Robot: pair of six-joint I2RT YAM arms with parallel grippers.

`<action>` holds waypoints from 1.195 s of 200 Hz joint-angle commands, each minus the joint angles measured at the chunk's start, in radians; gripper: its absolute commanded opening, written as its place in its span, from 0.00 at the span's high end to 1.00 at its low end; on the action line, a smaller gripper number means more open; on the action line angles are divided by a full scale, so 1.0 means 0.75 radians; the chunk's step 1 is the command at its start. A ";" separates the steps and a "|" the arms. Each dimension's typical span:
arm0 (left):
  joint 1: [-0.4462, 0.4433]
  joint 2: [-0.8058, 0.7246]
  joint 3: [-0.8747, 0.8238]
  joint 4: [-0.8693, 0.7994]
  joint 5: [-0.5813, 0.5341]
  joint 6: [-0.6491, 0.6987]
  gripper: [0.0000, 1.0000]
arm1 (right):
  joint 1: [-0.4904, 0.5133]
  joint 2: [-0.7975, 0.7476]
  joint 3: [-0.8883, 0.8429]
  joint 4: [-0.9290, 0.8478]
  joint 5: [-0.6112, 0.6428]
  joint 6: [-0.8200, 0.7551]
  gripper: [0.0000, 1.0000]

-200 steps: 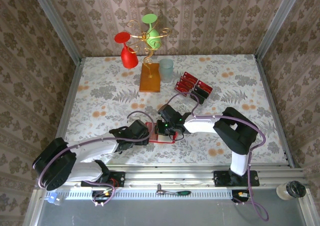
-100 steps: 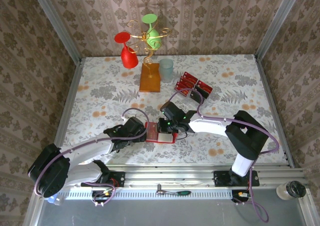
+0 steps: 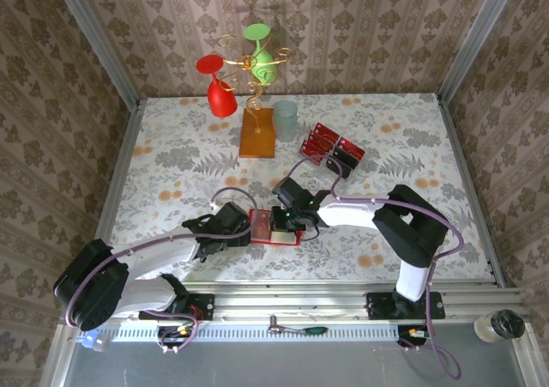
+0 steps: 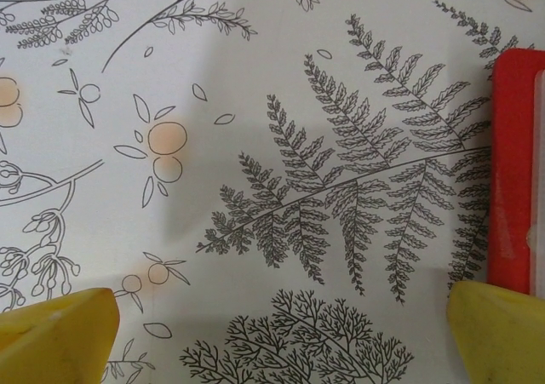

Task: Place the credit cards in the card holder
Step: Insert the credit card into the card slot.

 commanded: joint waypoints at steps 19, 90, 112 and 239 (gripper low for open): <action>0.009 0.023 -0.015 -0.015 -0.015 -0.026 0.00 | -0.004 0.068 0.081 -0.046 -0.014 -0.036 0.92; 0.008 0.023 -0.028 -0.004 -0.010 -0.035 0.00 | 0.002 0.137 0.113 -0.029 -0.045 -0.020 0.93; 0.003 0.015 -0.033 -0.005 -0.013 -0.042 0.00 | 0.002 0.155 0.133 -0.025 -0.059 -0.018 0.92; -0.001 -0.010 -0.064 -0.006 -0.024 -0.068 0.00 | 0.005 -0.012 0.064 -0.063 -0.029 -0.018 0.91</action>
